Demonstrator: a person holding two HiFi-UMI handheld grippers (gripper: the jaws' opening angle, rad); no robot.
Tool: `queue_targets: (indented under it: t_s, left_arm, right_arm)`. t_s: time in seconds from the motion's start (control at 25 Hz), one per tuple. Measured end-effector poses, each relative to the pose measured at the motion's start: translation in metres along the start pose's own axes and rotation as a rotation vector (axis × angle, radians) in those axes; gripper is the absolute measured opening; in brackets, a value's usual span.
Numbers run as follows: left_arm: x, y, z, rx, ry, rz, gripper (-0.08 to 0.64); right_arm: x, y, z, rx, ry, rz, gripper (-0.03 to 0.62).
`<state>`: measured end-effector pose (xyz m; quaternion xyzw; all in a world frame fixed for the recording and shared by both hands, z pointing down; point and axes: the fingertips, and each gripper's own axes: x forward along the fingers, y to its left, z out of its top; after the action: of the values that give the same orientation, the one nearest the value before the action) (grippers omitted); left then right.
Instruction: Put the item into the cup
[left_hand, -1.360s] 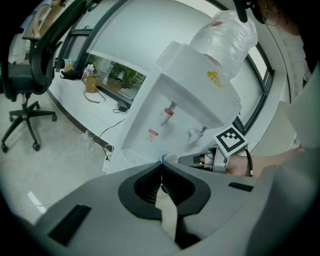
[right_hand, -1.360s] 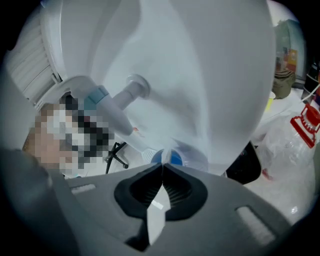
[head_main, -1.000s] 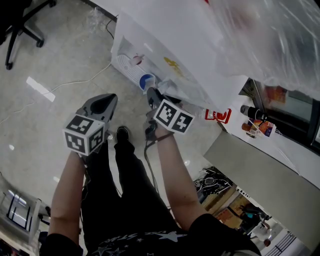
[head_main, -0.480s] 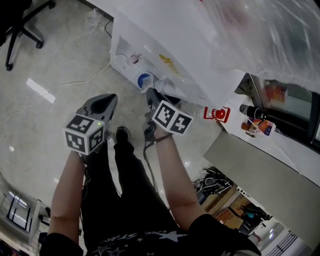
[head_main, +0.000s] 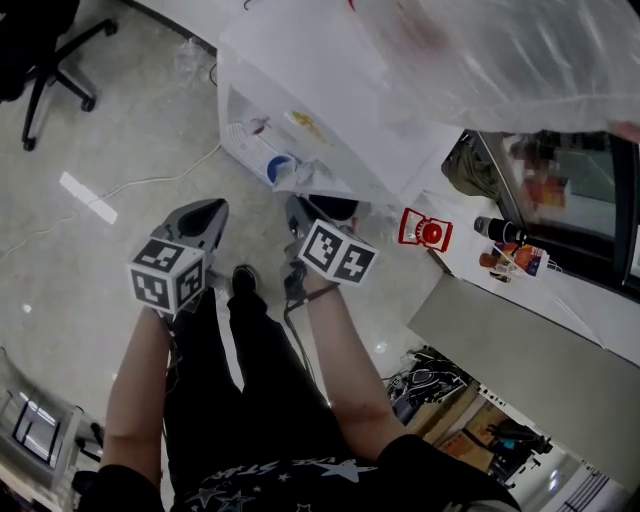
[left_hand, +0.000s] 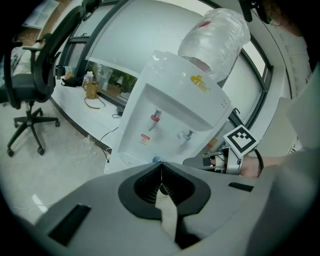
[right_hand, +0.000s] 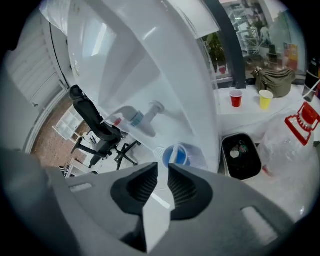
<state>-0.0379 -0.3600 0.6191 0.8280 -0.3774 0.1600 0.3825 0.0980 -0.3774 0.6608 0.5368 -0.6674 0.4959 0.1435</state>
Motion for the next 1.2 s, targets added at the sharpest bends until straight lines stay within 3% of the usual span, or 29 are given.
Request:
queue_targets:
  t_s: [0.16,0.24,0.48,0.88,1.2]
  left_arm:
    - [-0.013,-0.015,-0.005,-0.015,-0.029,0.033,0.008]
    - [-0.019,-0.022,-0.008,-0.033,-0.048,0.052,0.008]
    - [-0.033,-0.038,-0.021,-0.065,-0.073,0.089,0.008]
    - [-0.053,-0.05,-0.04,-0.064,-0.068,0.081,0.008]
    - [-0.109,-0.075,-0.064,-0.065,-0.087,0.043,0.008]
  right_arm:
    - [-0.017,0.007,-0.003,-0.022,0.011,0.057,0.056]
    - [-0.025,0.007,-0.004,-0.035,0.012,0.072,0.006]
    - [-0.045,0.007,-0.011,-0.063,0.028,0.119,0.002]
    - [-0.065,0.024,-0.027,-0.069,0.02,0.161,0.001]
    - [-0.121,0.055,-0.056,-0.102,-0.034,0.156,0.002]
